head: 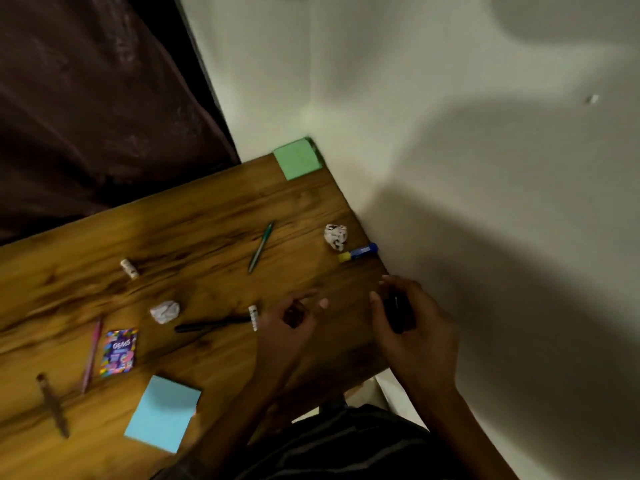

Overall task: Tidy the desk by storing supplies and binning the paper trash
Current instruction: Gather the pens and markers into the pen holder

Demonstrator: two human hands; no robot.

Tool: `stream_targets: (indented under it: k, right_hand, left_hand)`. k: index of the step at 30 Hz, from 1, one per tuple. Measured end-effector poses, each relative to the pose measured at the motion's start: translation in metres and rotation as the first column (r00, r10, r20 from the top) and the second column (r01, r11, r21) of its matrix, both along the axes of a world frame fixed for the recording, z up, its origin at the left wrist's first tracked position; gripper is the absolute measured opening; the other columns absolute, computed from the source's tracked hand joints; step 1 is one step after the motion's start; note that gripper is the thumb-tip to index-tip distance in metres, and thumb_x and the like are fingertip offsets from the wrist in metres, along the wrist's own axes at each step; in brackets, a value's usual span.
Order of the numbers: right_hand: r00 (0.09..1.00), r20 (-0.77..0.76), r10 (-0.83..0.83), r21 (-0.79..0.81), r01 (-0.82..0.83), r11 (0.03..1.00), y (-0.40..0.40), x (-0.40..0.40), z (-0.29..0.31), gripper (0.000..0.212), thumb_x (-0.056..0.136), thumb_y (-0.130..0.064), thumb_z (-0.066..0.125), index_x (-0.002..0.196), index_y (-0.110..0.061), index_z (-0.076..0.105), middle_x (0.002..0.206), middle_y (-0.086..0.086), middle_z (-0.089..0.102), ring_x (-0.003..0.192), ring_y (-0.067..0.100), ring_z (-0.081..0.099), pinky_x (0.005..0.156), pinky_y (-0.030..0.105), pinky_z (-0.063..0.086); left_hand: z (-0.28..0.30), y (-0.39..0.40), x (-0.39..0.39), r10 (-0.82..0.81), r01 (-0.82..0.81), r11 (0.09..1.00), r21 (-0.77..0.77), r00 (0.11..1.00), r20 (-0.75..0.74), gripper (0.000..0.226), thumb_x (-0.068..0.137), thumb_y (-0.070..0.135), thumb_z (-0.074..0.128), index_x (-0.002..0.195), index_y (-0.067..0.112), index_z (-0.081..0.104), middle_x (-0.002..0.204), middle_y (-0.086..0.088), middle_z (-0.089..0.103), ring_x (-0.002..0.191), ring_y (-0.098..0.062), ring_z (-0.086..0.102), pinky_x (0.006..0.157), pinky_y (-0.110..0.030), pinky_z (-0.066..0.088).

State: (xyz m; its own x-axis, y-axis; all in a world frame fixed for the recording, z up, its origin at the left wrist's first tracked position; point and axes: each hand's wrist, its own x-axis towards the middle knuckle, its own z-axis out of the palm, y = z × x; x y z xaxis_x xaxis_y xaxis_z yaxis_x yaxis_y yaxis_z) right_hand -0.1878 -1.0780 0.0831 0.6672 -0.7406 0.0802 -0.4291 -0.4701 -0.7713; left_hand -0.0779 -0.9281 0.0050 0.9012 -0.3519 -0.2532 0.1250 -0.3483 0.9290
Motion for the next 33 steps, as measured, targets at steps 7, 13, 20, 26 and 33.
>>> stream_targets:
  k: [7,13,20,26,33]
  right_hand:
    - [0.967,0.052,0.25,0.012,-0.251,0.968,0.043,0.046,-0.005,0.025,0.089,-0.039,0.074,0.11,-0.026,0.072,0.104,-0.018,0.071,0.087,0.001,0.067,0.08,0.015,0.054]
    - [0.88,-0.017,0.475,-0.059,-0.475,0.878,0.085,0.086,-0.016,0.024,0.091,-0.037,0.074,0.113,-0.026,0.072,0.099,-0.019,0.071,0.058,0.005,0.06,0.058,0.028,0.054]
    - [0.696,-0.306,0.649,-0.065,-0.696,0.715,0.135,0.135,-0.054,0.026,0.092,-0.042,0.068,0.114,-0.03,0.074,0.105,-0.012,0.072,0.076,0.0,0.062,0.069,0.022,0.055]
    - [0.57,-0.495,0.656,-0.039,-0.769,0.638,0.173,0.174,-0.092,0.027,0.093,-0.032,0.069,0.118,-0.023,0.073,0.117,-0.003,0.066,0.091,0.01,0.067,0.082,0.033,0.059]
    - [0.452,-0.735,0.505,-0.078,-0.796,0.6,0.193,0.197,-0.108,0.021,0.089,-0.037,0.073,0.103,-0.022,0.071,0.099,-0.004,0.059,0.08,0.01,0.058,0.07,0.029,0.056]
  left_hand:
    - [-0.001,0.075,0.016,0.29,-0.288,0.957,-0.043,0.955,0.054,0.017,0.091,0.042,0.073,0.1,0.028,0.078,0.064,0.002,0.069,0.053,-0.017,0.063,0.053,-0.035,0.053]
    - [-0.01,0.143,0.005,0.547,-0.547,0.837,-0.033,0.837,0.008,0.023,0.097,0.028,0.07,0.083,0.011,0.074,0.055,-0.004,0.062,0.05,-0.021,0.058,0.052,-0.025,0.046]
    - [-0.025,0.204,-0.001,0.636,-0.633,0.77,0.084,0.771,-0.022,0.029,0.098,0.036,0.068,0.08,0.013,0.069,0.058,-0.007,0.063,0.053,-0.02,0.066,0.05,-0.036,0.056]
    - [-0.025,0.257,0.021,0.695,-0.711,0.679,0.182,0.702,0.155,0.014,0.092,0.033,0.077,0.092,0.019,0.075,0.073,0.003,0.074,0.061,-0.004,0.07,0.053,-0.023,0.053]
    - [-0.043,0.321,0.074,0.478,-0.629,0.621,0.468,0.777,0.409,0.019,0.085,0.04,0.078,0.093,0.022,0.078,0.084,-0.001,0.079,0.078,-0.024,0.076,0.064,-0.032,0.057]
